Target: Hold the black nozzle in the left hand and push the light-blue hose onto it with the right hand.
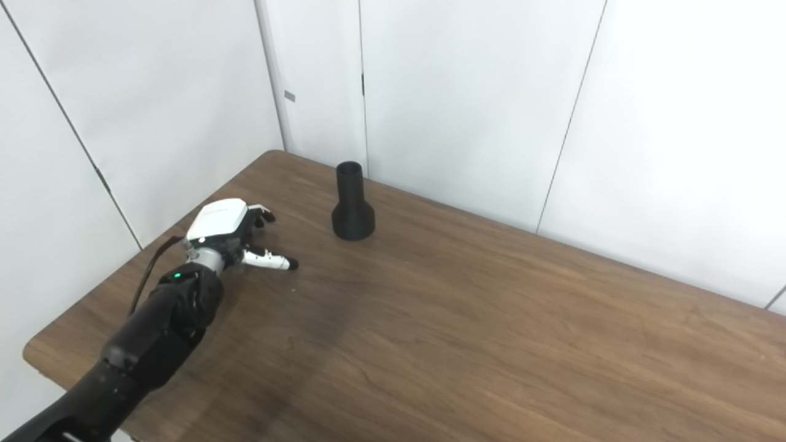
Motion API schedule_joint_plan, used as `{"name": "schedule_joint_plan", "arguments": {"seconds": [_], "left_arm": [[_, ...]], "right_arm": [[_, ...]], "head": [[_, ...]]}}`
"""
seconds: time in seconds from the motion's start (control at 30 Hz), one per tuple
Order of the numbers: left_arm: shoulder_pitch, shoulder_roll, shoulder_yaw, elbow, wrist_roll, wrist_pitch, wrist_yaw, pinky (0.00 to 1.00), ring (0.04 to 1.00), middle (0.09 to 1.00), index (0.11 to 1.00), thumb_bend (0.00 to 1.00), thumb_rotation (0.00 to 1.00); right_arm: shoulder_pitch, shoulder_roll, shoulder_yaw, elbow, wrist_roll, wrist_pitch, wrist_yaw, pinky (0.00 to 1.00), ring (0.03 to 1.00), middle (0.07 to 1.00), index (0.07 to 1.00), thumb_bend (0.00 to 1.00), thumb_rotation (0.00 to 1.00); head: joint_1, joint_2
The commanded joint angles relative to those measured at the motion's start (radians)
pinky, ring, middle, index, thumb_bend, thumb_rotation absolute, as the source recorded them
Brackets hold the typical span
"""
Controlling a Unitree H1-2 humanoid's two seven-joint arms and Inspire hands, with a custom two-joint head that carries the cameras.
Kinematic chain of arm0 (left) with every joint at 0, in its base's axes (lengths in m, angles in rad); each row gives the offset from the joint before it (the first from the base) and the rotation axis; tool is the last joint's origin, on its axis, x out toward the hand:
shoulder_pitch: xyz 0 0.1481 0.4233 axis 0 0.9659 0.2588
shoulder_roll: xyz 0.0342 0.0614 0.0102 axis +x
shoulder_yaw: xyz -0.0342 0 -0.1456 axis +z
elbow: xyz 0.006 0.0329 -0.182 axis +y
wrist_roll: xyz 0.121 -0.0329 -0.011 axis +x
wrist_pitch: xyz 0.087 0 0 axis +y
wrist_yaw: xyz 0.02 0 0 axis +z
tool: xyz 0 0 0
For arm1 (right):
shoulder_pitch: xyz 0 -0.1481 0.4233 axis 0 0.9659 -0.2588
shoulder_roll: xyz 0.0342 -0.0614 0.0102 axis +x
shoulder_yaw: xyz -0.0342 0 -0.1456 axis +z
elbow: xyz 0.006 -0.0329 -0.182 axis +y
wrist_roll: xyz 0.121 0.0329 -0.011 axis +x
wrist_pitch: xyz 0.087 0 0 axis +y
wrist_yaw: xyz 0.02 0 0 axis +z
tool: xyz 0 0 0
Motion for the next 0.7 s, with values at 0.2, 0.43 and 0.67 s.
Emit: {"name": "schedule_joint_plan", "arguments": {"seconds": [0.2,0.43,0.67], "left_arm": [[-0.025,-0.01,0.01,0.041,-0.09,0.007,-0.013,0.41,0.526,0.625,0.782,1.0,0.52],[-0.03,-0.012,-0.002,0.06,-0.125,-0.004,-0.013,0.4,0.523,0.618,0.807,1.0,0.53],[-0.041,-0.034,-0.007,0.081,-0.158,-0.033,0.0,0.33,0.46,0.556,0.823,1.0,0.53]], "right_arm": [[0.025,0.002,0.02,-0.011,-0.004,0.02,0.015,0.41,0.544,0.596,0.492,0.48,0.17],[0.029,-0.002,0.026,-0.02,-0.022,0.029,0.009,0.4,0.551,0.605,0.492,0.48,0.17],[0.035,0.0,0.033,-0.037,-0.023,0.042,0.009,0.4,0.558,0.609,0.492,0.49,0.17]], "head": [[-0.004,0.005],[-0.011,0.008],[-0.02,0.006]]}}
